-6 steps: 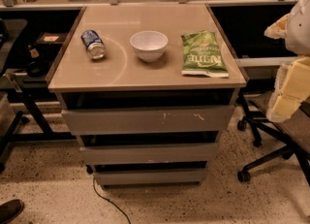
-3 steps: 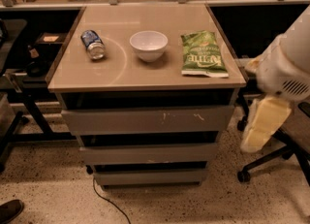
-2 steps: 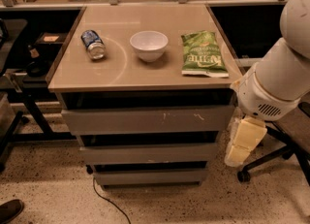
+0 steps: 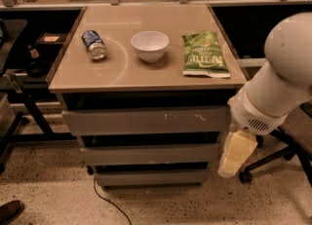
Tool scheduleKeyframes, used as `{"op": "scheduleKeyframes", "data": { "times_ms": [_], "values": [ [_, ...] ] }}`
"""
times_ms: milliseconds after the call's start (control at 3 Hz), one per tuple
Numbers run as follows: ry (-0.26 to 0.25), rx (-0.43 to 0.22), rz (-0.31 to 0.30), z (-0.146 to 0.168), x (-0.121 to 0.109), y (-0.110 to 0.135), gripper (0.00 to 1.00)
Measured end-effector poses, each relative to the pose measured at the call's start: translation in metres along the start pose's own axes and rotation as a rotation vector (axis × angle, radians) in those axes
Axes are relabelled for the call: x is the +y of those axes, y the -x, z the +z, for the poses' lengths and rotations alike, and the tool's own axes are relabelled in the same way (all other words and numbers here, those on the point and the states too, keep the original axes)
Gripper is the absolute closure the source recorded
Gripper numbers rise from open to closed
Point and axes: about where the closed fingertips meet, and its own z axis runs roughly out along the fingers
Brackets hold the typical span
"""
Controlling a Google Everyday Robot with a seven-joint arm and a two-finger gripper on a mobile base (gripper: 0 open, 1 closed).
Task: Open middle drawer
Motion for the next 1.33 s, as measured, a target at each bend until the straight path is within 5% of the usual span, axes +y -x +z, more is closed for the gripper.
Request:
{"op": "scheduleKeyframes", "data": {
  "times_ms": [667,1000,1333],
  "values": [
    [0.050,-0.016,0.074,0.092,0.001,-0.004,0.00],
    [0.050,-0.016,0.074,0.092,0.001,-0.004,0.00],
    [0.074,-0.023,0.105,0.129,-0.002,-0.002,0.00]
  ]
}}
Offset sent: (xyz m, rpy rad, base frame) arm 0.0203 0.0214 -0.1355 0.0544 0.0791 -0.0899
